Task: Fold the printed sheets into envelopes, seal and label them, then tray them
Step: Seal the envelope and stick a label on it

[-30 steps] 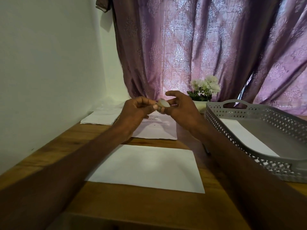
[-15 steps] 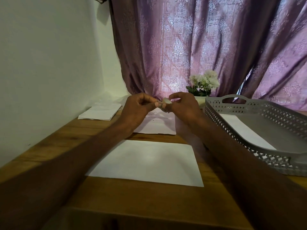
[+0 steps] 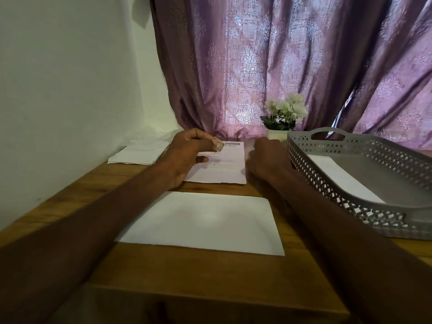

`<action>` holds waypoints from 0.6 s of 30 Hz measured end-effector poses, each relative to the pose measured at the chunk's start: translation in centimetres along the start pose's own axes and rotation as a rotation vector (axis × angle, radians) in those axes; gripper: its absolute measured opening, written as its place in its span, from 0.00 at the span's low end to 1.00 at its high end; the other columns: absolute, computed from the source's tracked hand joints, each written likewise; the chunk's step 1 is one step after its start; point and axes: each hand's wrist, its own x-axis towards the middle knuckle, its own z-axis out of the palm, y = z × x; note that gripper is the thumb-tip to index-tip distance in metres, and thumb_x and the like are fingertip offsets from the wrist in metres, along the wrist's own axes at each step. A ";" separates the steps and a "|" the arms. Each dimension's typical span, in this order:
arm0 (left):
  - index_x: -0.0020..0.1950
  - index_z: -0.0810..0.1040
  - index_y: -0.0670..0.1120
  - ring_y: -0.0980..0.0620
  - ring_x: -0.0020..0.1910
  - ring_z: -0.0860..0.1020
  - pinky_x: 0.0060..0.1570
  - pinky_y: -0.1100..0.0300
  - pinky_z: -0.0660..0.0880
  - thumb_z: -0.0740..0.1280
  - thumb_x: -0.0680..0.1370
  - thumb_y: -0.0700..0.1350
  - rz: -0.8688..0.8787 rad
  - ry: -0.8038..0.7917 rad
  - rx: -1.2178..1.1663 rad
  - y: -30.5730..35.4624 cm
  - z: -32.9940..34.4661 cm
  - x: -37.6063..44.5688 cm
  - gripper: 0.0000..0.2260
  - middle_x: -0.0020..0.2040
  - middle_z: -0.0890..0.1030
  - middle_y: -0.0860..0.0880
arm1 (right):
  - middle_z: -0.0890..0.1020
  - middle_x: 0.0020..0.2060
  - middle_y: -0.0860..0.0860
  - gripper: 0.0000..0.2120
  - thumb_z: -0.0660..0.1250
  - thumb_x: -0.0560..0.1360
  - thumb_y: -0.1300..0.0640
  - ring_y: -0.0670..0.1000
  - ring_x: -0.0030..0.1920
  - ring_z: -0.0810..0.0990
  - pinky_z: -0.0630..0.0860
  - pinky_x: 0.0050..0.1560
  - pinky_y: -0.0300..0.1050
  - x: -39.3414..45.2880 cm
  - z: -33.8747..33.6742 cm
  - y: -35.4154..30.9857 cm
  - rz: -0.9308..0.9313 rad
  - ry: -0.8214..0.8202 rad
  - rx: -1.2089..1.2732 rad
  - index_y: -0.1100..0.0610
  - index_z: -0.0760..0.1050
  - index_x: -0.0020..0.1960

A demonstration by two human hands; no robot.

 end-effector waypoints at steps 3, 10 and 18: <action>0.54 0.84 0.41 0.46 0.56 0.84 0.54 0.53 0.80 0.75 0.77 0.41 -0.017 -0.016 -0.005 0.0 0.0 0.0 0.07 0.51 0.88 0.46 | 0.82 0.55 0.56 0.16 0.72 0.76 0.53 0.55 0.53 0.80 0.77 0.51 0.48 -0.2 0.1 0.2 -0.039 -0.014 -0.065 0.58 0.77 0.60; 0.60 0.82 0.46 0.47 0.53 0.86 0.51 0.54 0.83 0.78 0.74 0.41 -0.020 0.002 -0.017 0.0 0.2 0.0 0.15 0.50 0.88 0.49 | 0.85 0.45 0.56 0.13 0.67 0.80 0.50 0.53 0.46 0.81 0.75 0.48 0.46 0.5 -0.7 -1.7 -0.123 0.186 0.381 0.57 0.85 0.48; 0.64 0.79 0.40 0.44 0.46 0.85 0.45 0.54 0.83 0.75 0.75 0.35 -0.012 0.044 -0.234 0.9 0.0 -0.9 0.18 0.50 0.86 0.41 | 0.87 0.39 0.56 0.03 0.77 0.71 0.65 0.57 0.48 0.86 0.85 0.51 0.49 -0.5 0.5 -3.7 0.087 -0.093 1.131 0.58 0.86 0.43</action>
